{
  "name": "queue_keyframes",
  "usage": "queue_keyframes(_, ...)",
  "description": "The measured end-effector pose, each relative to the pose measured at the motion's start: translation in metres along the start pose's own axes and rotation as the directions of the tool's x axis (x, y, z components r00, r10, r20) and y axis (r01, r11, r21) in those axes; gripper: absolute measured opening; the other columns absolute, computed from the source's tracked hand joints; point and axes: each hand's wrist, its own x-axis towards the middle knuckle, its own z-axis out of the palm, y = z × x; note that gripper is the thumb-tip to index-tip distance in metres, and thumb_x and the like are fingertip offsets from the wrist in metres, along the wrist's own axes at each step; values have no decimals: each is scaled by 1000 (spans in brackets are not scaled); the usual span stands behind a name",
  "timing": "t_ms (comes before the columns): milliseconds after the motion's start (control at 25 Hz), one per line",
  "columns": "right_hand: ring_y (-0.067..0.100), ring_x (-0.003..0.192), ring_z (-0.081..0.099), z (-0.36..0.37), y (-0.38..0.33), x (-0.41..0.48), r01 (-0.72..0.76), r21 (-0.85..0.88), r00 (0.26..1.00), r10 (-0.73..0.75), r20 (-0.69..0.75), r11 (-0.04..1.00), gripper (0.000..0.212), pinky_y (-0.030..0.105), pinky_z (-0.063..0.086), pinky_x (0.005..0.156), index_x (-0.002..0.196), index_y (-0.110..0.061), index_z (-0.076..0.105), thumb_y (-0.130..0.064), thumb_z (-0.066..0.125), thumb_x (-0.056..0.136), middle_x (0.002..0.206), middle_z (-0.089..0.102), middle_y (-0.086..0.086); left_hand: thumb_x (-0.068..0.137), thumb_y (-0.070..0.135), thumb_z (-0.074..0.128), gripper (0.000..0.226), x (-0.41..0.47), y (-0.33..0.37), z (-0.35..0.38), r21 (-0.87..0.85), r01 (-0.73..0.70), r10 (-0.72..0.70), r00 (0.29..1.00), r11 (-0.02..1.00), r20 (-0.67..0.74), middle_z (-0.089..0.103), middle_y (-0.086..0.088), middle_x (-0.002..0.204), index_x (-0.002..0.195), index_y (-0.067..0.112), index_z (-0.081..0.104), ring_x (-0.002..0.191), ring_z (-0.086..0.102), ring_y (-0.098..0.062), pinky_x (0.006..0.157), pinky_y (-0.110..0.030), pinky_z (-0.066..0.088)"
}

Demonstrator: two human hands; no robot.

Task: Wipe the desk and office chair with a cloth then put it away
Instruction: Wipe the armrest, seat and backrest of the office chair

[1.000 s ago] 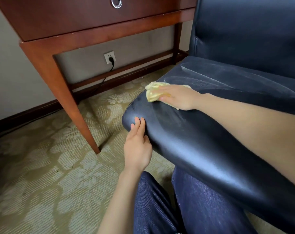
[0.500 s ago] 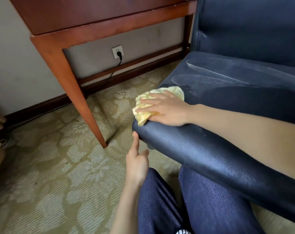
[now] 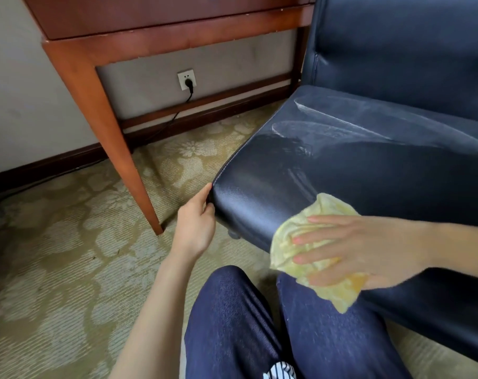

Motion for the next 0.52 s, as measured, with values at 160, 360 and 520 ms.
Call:
queue_keyframes(160, 22, 144, 24, -8, 33, -12, -141, 224, 988, 151, -29, 964, 41, 45, 21, 116, 138, -24, 50, -34, 45, 99, 152, 36, 0, 92, -3, 40, 55, 4, -9, -8, -53, 51, -46, 995, 997, 91, 50, 10, 137, 140, 23, 46, 122, 44, 7, 93, 0, 27)
queue_keyframes(360, 17, 144, 22, -7, 84, 27, -481, 483, 818, 573, -53, 732, 43, 47, 17, 117, 141, -13, 41, -16, 45, 99, 152, 33, 5, 87, -6, 42, 69, -3, -12, -3, -33, 58, -53, 992, 998, 114, 43, 15, 138, 147, 28, 33, 105, 38, 23, 66, 13, 24)
queue_keyframes(520, 15, 147, 8, -3, 106, 82, -738, 437, 574, 819, 6, 515, 44, 41, 2, 119, 146, -31, 32, -28, 34, 103, 158, 19, -7, 82, -15, 36, 79, -1, -12, -4, -25, 39, -35, 989, 999, 147, 35, 13, 145, 148, 28, 30, 124, 37, 9, 83, 7, 26)
